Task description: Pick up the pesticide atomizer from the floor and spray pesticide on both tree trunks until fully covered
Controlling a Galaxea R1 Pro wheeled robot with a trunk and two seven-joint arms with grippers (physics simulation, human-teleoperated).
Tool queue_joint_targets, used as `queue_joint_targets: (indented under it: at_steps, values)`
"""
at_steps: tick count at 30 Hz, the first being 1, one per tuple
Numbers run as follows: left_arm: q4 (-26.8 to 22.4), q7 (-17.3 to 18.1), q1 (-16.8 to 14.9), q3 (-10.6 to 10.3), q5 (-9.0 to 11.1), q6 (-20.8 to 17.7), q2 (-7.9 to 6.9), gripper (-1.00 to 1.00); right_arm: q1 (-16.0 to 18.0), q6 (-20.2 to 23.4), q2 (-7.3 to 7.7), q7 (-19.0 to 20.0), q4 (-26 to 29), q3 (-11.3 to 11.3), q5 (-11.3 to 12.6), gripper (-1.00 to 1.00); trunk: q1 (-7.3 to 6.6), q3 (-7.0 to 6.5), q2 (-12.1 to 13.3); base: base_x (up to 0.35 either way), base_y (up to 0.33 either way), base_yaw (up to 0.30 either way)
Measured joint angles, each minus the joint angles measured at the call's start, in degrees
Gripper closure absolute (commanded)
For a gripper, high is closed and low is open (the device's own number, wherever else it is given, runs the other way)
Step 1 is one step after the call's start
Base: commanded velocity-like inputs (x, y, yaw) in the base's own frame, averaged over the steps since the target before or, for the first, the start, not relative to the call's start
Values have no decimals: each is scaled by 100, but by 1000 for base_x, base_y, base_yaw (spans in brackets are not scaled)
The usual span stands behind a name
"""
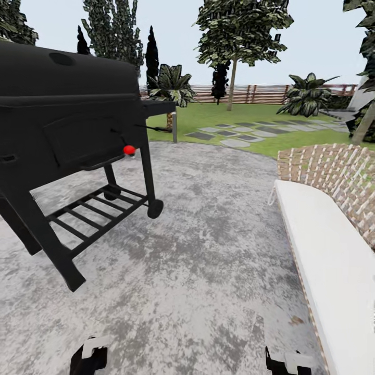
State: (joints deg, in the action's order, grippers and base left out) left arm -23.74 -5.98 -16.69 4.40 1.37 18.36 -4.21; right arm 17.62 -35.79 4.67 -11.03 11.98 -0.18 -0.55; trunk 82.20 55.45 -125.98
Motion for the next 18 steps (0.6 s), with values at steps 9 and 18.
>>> queue_joint_targets:
  at_steps: [9, 18]
  values:
    - [-1, 0, 0, 1, 0, 3, 0, 100, 0, 1, 0, 1, -1, 0, 0, -100, 0, 0, 0, 339, 63, -300]
    - [-1, 1, 0, 2, 0, 0, 0, 100, 0, 2, 0, 1, 3, 0, 0, -100, 0, 0, 0, 330, 169, -297]
